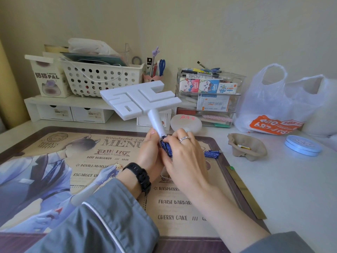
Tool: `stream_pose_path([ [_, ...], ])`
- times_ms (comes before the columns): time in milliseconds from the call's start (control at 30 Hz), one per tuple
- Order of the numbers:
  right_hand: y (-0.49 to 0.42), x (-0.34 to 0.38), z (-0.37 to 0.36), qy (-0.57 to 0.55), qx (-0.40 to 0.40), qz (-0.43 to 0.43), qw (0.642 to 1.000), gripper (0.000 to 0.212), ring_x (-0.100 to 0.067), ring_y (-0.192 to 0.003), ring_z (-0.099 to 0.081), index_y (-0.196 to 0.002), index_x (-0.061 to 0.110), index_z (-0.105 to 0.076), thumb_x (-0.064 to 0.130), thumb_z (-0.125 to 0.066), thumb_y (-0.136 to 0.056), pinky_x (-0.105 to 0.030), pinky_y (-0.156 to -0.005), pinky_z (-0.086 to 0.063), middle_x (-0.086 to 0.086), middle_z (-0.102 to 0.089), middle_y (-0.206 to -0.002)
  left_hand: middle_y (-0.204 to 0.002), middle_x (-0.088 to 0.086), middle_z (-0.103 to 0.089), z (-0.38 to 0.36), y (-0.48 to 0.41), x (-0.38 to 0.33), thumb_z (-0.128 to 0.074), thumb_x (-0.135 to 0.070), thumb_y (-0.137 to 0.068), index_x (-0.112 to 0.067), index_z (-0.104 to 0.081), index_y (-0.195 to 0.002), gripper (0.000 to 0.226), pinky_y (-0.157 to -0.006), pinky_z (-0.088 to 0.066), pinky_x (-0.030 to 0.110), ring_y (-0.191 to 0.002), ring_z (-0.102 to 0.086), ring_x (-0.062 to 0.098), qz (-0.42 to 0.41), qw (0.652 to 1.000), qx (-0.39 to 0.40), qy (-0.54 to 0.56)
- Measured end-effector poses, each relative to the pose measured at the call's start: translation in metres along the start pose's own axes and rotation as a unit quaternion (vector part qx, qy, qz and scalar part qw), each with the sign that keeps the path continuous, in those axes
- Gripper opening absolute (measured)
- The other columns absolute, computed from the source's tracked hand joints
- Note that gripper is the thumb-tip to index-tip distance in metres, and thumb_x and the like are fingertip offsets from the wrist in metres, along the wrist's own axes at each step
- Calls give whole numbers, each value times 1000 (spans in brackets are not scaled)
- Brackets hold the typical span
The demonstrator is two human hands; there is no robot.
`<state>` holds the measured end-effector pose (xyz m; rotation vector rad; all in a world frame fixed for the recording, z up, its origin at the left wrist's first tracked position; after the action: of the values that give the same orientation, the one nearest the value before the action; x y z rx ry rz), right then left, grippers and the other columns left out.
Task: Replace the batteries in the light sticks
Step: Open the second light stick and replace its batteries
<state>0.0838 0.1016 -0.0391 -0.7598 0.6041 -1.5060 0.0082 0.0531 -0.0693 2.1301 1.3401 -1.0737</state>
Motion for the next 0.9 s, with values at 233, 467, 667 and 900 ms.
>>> stream_pose_path([
  [233, -1, 0, -1, -57, -8, -3, 998, 8, -21, -85, -50, -90, 12, -64, 17, -67, -83, -31, -67, -44, -1, -54, -88, -93, 16, -52, 1, 0, 0, -25, -20, -104, -17, -54, -97, 30, -77, -49, 33, -79, -56, 22, 4, 1000, -9, 11],
  [467, 1, -11, -4, -325, 12, -136, 936, 10, -5, -66, -56, -85, 17, -66, 9, -71, -83, -7, -59, -40, 6, -65, -74, -70, 9, -45, -1, 3, -3, -22, -20, -105, -15, -43, -88, 27, -55, -44, 28, -54, -50, 20, -6, 1000, -5, 8],
  [667, -6, -33, 1, -438, -1, -263, 860, 26, -5, -68, -60, -93, 24, -53, 7, -35, -100, -13, -64, -47, -2, -61, -75, -82, 9, -51, 2, 1, -3, -25, -24, -104, -15, -44, -108, 22, -66, -43, 35, -66, -51, 18, 12, 1000, 7, 8],
  [900, 1, -28, -2, -223, 160, -146, 950, 13, -9, -66, -56, -96, 22, -42, 33, -49, -96, -29, -61, -47, 4, -58, -79, -81, 11, -56, -3, 4, -5, -32, -27, -103, -14, -54, -115, 28, -53, -48, 27, -67, -56, 24, -37, 991, 66, -107],
])
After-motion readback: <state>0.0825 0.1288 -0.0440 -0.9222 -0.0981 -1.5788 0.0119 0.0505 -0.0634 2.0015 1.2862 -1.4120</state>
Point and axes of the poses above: each hand's wrist, its own y-axis away from the middle knuckle, its own z-axis out of the back of the hand, x = y × z, the point moved 5 cm from there along -y, towards the middle knuckle
